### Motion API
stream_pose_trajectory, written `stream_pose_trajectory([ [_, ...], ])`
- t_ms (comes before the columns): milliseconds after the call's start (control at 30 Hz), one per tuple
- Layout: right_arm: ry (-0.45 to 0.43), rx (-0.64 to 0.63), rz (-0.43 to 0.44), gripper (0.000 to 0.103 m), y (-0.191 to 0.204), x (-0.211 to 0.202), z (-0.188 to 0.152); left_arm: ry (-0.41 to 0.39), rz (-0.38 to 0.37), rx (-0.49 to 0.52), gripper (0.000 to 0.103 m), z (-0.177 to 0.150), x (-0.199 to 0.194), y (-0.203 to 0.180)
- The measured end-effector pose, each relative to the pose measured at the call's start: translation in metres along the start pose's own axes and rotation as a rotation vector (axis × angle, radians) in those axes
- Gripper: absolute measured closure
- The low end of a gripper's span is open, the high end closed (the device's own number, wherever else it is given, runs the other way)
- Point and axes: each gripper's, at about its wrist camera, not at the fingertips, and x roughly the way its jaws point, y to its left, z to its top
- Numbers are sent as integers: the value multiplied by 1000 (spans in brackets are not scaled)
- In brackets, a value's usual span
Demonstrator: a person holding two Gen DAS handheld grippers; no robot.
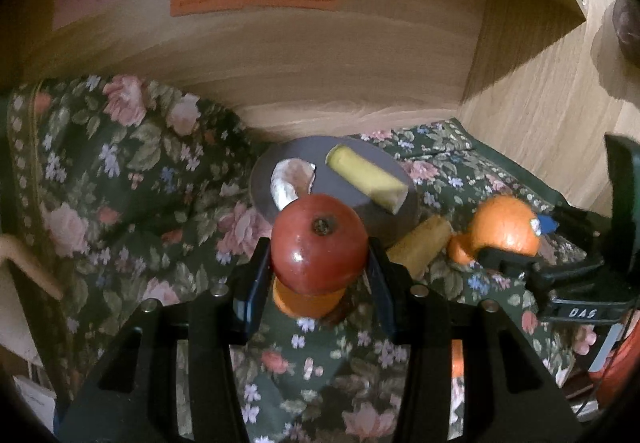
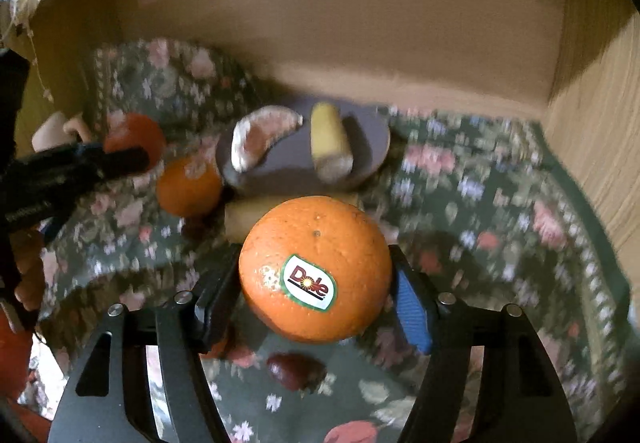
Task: Organize fruits
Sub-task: 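Set the apple and the Dole orange on the dark plate, opening both tools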
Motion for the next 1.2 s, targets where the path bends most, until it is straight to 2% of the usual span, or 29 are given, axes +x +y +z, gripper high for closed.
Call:
stream_pose_trajectory([
  [200,-59,-23,-20,37,-7,3,31,-2,14,22,57,21,20,-9],
  [367,-66,-34,-23,37,-16,20,53,11,20,37,57,38,40,-13],
  [667,-2,-39,-35,37,-32,68,85,81,32,72,57,60,88,-10],
  [867,64,-38,-38,37,-38,105,101,164,9,70,57,73,125,-2],
  [1200,155,-33,-40,37,-38,144,103,250,-17,58,57,78,157,6],
])
